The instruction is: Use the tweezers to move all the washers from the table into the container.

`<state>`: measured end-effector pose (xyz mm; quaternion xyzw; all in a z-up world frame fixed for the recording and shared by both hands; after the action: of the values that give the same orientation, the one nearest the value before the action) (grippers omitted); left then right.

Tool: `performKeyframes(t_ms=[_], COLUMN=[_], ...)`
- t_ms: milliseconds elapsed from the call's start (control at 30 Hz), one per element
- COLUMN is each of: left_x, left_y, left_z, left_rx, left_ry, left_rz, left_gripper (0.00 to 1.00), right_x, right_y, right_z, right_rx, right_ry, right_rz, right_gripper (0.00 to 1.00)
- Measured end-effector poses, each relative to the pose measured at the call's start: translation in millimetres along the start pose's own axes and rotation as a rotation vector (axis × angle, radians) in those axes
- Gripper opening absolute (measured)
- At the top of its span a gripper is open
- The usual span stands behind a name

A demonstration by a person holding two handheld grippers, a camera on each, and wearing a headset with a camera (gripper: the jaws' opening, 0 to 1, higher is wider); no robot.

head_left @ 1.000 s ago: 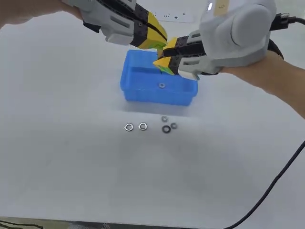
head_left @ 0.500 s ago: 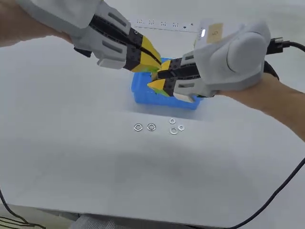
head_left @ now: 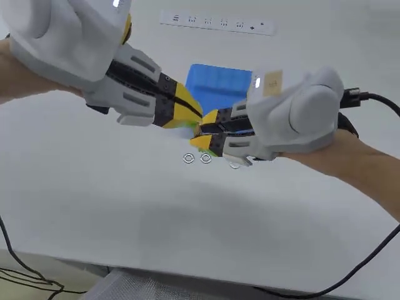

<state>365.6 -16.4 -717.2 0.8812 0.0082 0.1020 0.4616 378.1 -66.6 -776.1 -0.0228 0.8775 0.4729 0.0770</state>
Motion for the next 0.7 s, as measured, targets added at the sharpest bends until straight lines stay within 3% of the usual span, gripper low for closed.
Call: performKeyframes(t_ms=[167, 700], left_x=[0.2, 3.1], left_y=[-10.0, -19.5], left_z=[5.8, 15.7], left_rx=[-0.005, 0.006], left_ry=[-0.001, -0.021], left_rz=[-0.017, -0.018], left_gripper=[0.05, 0.05], right_x=[1.2, -1.7], right_y=[-8.0, -25.4], right_z=[2.1, 7.9], right_rx=[0.006, 0.023], right_ry=[0.002, -0.003], right_rz=[0.020, 0.067], right_gripper=[0.11, 0.12])
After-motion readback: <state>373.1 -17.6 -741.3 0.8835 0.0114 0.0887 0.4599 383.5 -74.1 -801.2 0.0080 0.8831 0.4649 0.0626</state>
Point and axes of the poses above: the centre of the closed fingertips' face, and the gripper's own axes: z roughly forward along the fingers, x roughly to its left, y roughly out of its top, the point moved 5 cm from there along -z, roughly backward along the fingers, and after that the axes turned 3 degrees about z, right-handed, at the moved point
